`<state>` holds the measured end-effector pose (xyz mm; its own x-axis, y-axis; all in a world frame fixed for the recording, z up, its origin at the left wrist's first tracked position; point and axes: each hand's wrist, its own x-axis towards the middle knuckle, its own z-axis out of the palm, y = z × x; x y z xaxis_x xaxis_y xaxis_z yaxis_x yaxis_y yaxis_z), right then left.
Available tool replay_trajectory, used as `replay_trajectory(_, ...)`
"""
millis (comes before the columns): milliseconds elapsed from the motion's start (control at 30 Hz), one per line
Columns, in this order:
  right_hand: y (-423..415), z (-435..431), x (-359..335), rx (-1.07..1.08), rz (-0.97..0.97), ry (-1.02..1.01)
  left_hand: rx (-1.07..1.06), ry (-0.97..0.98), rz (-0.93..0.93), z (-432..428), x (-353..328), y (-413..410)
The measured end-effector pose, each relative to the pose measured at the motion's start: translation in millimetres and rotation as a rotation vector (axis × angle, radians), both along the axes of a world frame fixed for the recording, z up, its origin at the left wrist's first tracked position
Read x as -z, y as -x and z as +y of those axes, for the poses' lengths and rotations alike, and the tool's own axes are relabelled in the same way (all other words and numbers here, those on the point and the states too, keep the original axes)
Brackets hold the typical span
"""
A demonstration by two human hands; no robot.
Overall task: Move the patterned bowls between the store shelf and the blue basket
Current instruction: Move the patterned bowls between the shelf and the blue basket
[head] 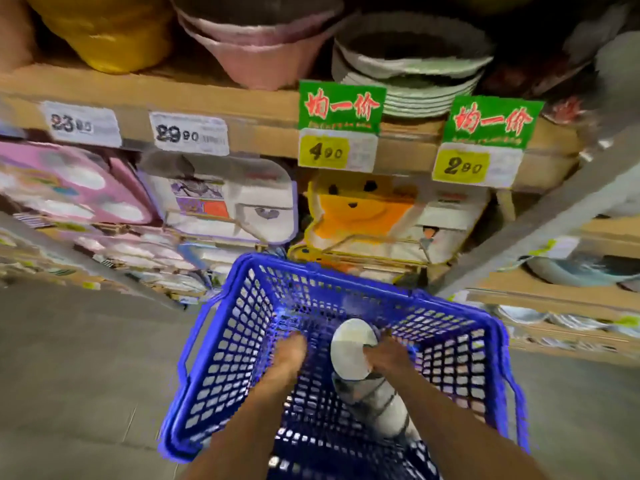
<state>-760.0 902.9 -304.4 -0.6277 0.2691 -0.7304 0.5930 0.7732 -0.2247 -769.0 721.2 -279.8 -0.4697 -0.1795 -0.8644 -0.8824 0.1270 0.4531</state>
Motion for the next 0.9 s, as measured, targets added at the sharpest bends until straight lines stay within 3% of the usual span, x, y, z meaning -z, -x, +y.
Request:
replay_trajectory(333, -6.5, -8.3, 56.9, -0.019, 0.022, -0.260, 0.369, -0.123, -0.044, 37.8, 86.8, 16.9)
replay_trajectory(433, -2.5, -10.8, 50.6, -0.025, 0.067, -0.238, 0.352, -0.160, -0.031, 40.4, 86.4, 12.5)
replay_trajectory(600, 10.5, -14.6, 19.9, 0.035, 0.103, -0.139, 0.138, -0.164, -0.008, 26.1, 59.2, 10.0)
replay_trajectory(900, 24.0, -20.3, -49.5, 0.035, 0.118, 0.007, 0.104, -0.146, 0.096, -1.6, -23.0, -2.8)
